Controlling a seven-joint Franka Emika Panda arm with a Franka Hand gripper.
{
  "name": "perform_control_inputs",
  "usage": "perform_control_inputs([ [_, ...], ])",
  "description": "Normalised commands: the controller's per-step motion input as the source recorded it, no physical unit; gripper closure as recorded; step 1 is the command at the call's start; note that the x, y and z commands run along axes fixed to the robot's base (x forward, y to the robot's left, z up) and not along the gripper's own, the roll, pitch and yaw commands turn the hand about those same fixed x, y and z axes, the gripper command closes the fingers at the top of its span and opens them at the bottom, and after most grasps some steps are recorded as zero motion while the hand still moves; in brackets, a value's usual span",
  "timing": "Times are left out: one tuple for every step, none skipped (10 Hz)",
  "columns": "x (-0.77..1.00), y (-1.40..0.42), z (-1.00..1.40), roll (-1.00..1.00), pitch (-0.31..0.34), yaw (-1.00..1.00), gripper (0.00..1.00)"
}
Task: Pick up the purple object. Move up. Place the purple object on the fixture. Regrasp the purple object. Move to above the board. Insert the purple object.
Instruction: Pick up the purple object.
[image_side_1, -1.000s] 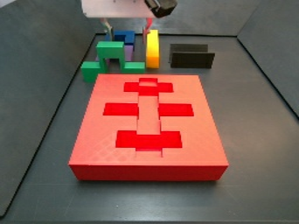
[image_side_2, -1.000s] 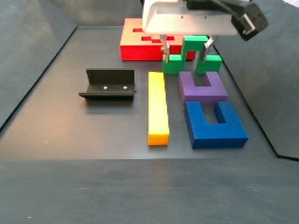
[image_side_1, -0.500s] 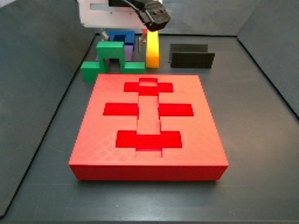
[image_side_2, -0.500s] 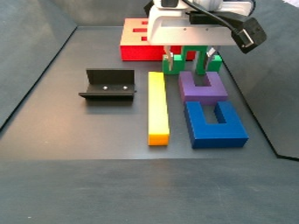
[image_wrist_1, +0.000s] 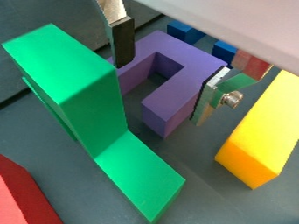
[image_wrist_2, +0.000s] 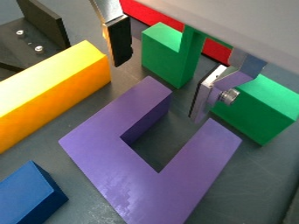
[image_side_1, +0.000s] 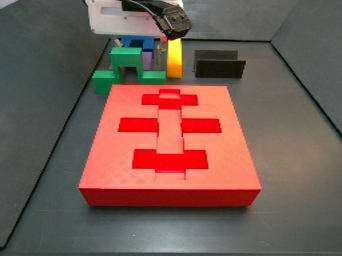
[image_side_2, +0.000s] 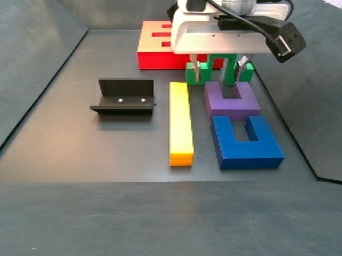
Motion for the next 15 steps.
perform_control_inputs([
  [0.13, 0.00, -0.25, 0.00, 0.000, 0.00, 0.00],
  [0.06, 0.00, -0.26, 0.00, 0.000, 0.00, 0.00],
  [0.03, 0.00, -0.20, 0.00, 0.000, 0.00, 0.00],
  [0.00, 0.00, -0.19, 0.00, 0.000, 0.00, 0.00],
  [0.00, 0.00, -0.12, 0.00, 0.000, 0.00, 0.00],
  [0.00, 0.00, -0.12, 0.00, 0.000, 0.00, 0.00],
  [0.00, 0.00, -0.21, 0.00, 0.000, 0.00, 0.00],
  [0.00, 0.03, -0.25, 0.00, 0.000, 0.00, 0.00],
  [0.00, 0.06, -0.18, 0.00, 0.000, 0.00, 0.00],
  [0.00, 0.06, -0.18, 0.00, 0.000, 0.00, 0.00],
  [0.00, 0.07, -0.18, 0.00, 0.000, 0.00, 0.00],
  [0.00, 0.02, -0.16, 0.00, 0.000, 0.00, 0.00],
  [0.00, 0.00, -0.16, 0.00, 0.000, 0.00, 0.00],
  [0.00, 0.00, -0.02, 0.00, 0.000, 0.00, 0.00],
  [-0.03, -0.07, 0.00, 0.03, 0.000, -0.04, 0.00],
])
